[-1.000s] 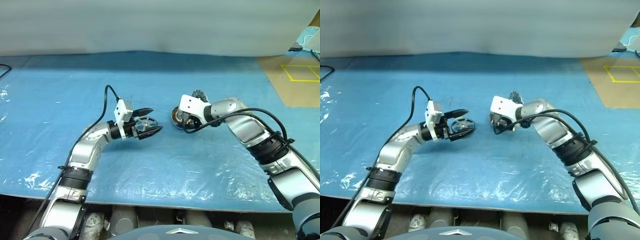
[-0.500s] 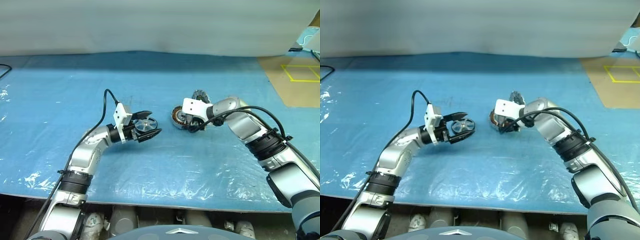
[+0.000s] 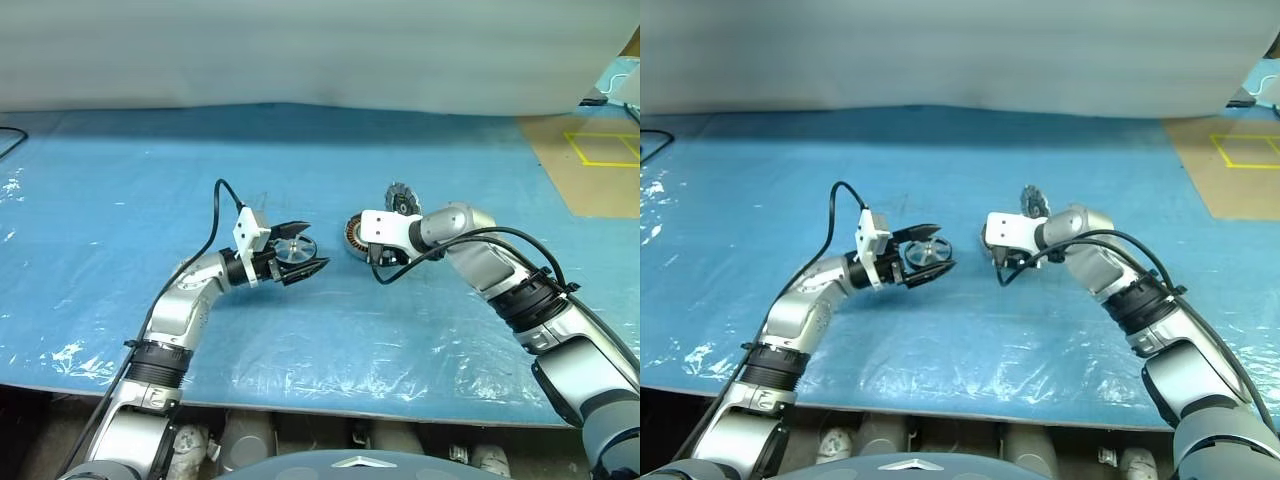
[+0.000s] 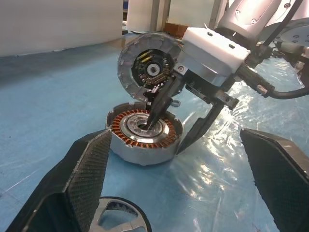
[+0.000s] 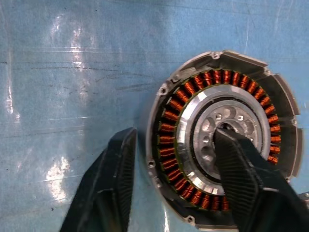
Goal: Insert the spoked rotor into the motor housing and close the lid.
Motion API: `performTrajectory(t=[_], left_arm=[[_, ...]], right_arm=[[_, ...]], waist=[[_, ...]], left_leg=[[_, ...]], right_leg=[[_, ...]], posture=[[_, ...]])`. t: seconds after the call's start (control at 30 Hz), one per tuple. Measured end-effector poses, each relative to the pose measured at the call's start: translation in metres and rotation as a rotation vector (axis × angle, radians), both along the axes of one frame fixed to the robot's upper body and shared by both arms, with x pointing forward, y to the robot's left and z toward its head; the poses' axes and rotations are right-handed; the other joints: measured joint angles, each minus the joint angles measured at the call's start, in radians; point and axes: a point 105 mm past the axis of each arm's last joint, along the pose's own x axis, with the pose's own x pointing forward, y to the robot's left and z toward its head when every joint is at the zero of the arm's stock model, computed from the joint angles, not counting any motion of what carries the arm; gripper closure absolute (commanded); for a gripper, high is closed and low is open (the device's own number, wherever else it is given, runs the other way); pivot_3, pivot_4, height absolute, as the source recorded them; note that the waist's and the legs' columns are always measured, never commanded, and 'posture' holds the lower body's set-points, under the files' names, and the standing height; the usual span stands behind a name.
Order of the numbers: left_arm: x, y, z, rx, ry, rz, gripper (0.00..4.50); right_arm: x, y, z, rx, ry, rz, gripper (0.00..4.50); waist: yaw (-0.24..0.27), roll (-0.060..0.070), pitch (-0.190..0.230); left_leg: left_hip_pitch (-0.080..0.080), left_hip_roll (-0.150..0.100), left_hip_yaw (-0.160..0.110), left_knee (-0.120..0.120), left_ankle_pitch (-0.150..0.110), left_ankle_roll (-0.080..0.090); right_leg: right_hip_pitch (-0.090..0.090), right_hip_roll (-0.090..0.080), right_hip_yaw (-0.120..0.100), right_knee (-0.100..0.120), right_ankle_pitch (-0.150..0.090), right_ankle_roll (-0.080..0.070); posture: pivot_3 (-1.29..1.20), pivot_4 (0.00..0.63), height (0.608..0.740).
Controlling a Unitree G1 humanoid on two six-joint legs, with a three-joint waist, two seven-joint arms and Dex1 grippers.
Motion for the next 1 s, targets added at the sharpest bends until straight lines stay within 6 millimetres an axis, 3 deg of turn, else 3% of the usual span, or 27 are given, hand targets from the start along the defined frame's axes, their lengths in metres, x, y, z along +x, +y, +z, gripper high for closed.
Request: performTrajectory(t=[0.27, 0.5, 0.8, 1.0], left_arm=[[0.000, -0.001, 0.000, 0.001, -0.003, 0.001, 0.00], [0.001, 0.000, 0.000, 0.003, -0.002, 0.006, 0.00], [0.000, 0.001, -0.001, 0.009, 0.000, 0.001, 0.00], [-0.001, 0.002, -0.003, 0.010, 0.016, 0.014, 0.00]], right_arm=[[-0.008, -0.006, -0.002, -0.072, -0.083, 0.123, 2.69], [-0.046, -0.010, -0.003, -0.198, -0.123, 0.470, 2.69], [-0.081, -0.014, -0.003, -0.316, -0.025, 0.791, 2.69], [-0.088, -0.013, -0.005, -0.327, 0.013, 0.857, 2.69]], waist=[[0.003, 0.000, 0.000], [0.000, 0.000, 0.000], [-0.001, 0.000, 0.000], [-0.003, 0.000, 0.000]], left_leg=[[0.001, 0.000, 0.000, 0.000, -0.002, 0.003], [0.001, 0.000, 0.000, -0.003, -0.002, 0.004], [-0.001, 0.000, 0.000, -0.003, -0.002, 0.004], [-0.001, 0.000, 0.000, -0.003, -0.002, 0.005]], right_leg=[[0.001, 0.000, 0.000, -0.001, 0.000, 0.000], [0.001, 0.000, 0.000, -0.003, 0.000, 0.000], [-0.001, 0.000, 0.000, -0.003, 0.000, 0.000], [-0.001, 0.000, 0.000, -0.003, 0.000, -0.001]], posture=[[0.00, 0.150, 0.740], [0.00, 0.150, 0.740], [0.00, 0.150, 0.740], [0.00, 0.150, 0.740]])
